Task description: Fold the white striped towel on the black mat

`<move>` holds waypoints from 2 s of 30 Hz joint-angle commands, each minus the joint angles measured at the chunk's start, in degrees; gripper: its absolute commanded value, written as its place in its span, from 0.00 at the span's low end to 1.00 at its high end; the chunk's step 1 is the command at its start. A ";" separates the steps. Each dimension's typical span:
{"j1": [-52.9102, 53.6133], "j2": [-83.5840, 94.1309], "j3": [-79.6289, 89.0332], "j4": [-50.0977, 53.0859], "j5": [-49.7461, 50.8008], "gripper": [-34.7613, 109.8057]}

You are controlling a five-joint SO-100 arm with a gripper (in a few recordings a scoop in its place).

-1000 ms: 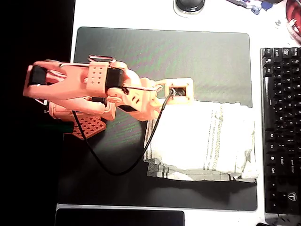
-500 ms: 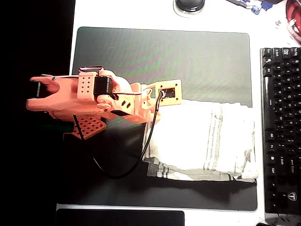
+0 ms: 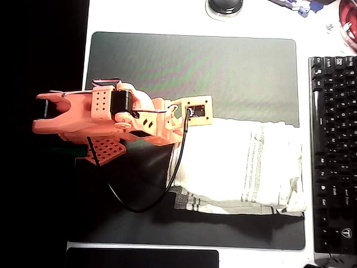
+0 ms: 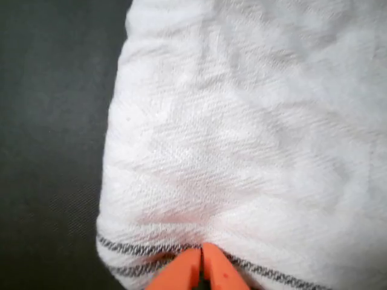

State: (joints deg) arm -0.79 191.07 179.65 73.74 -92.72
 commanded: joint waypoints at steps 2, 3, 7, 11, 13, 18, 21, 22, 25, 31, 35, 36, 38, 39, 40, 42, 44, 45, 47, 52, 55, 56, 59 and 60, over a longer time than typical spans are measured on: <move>-1.32 1.41 1.23 2.99 0.53 0.24; -1.41 1.41 1.23 3.43 0.70 0.24; -1.58 1.41 1.23 5.71 0.70 0.24; -1.76 1.41 1.23 5.89 2.11 0.24; -1.93 1.41 1.23 5.89 2.81 0.24; -2.02 1.41 1.23 5.89 3.69 0.24; -1.93 1.41 1.23 5.89 3.69 0.25; -1.85 1.41 1.23 5.89 3.69 0.25; -1.32 1.41 1.23 5.89 3.69 0.25; -1.14 1.41 1.23 5.89 3.69 0.25; -0.88 1.41 1.23 5.89 3.69 0.25; -0.88 1.41 1.23 5.89 3.69 0.25; -0.88 1.41 1.23 5.89 3.69 0.25; -0.88 1.41 1.23 5.89 3.69 0.25; -0.88 1.41 1.23 5.89 3.69 0.25; -0.88 1.41 1.23 5.89 3.69 0.25; -0.88 1.41 1.23 5.89 3.69 0.25; -0.88 1.41 1.23 5.89 3.69 0.25; -0.88 1.41 1.23 5.89 3.69 0.25; -1.14 1.41 1.23 5.89 3.69 0.25; -1.14 1.41 1.23 5.89 3.69 0.25; -1.14 1.41 1.23 5.89 3.69 0.25; -1.14 1.41 1.23 5.89 3.69 0.25; -1.14 1.41 1.23 5.89 3.69 0.25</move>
State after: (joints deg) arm -1.23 191.16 179.65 78.22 -89.56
